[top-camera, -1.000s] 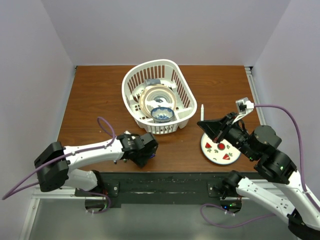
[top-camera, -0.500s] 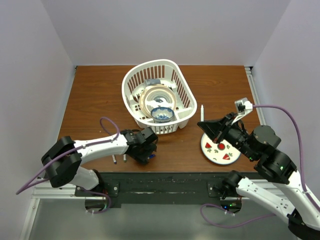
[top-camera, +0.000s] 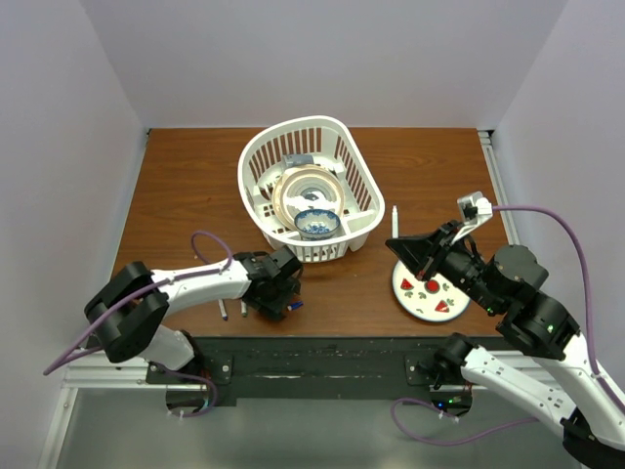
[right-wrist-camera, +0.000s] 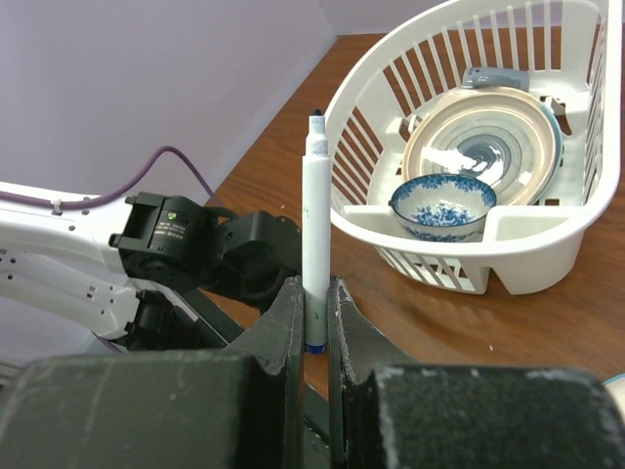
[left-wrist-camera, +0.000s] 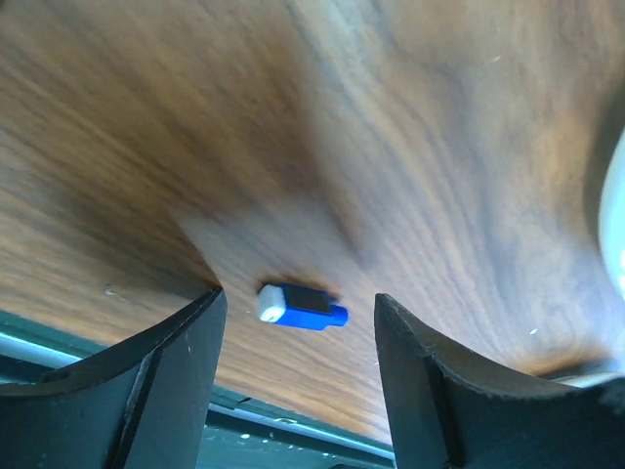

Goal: Insert the pens into the pen caps

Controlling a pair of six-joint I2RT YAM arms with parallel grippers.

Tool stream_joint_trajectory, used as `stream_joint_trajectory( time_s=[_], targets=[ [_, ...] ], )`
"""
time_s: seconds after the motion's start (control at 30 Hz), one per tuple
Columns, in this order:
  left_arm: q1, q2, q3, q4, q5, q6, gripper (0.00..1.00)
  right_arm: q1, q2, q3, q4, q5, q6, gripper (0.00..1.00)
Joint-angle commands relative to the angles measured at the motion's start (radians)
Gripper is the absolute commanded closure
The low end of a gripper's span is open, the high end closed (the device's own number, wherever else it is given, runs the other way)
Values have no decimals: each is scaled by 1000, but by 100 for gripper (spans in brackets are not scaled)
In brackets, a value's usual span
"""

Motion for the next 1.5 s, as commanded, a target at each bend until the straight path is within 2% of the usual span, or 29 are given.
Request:
stream_joint_trajectory(
  time_s=[0.0, 0.2, 0.4, 0.73, 0.93, 1.1, 1.2, 1.47],
  targets=[
    [8, 47, 34, 32, -15, -309, 33, 4, -11, -3, 15, 23, -16, 100],
    [9, 98, 60, 35, 39, -280, 33, 4, -5, -6, 18, 14, -18, 100],
    [46, 64, 40, -22, -54, -302, 34, 4, -14, 2, 15, 18, -24, 100],
    [121, 49, 56, -39, -111, -231, 38, 4, -18, 2, 4, 20, -31, 100],
    [114, 28, 74, -126, -4, -181, 38, 4, -21, 0, 1, 37, -39, 100],
    [40, 15, 71, -79, 36, -217, 37, 4, -18, -3, 1, 21, -33, 100],
    [35, 50, 91, -56, 33, -213, 35, 4, -25, 0, -8, 23, -33, 100],
    [34, 158, 123, -10, 84, -184, 36, 4, -35, -1, -19, 30, -28, 100]
  ],
)
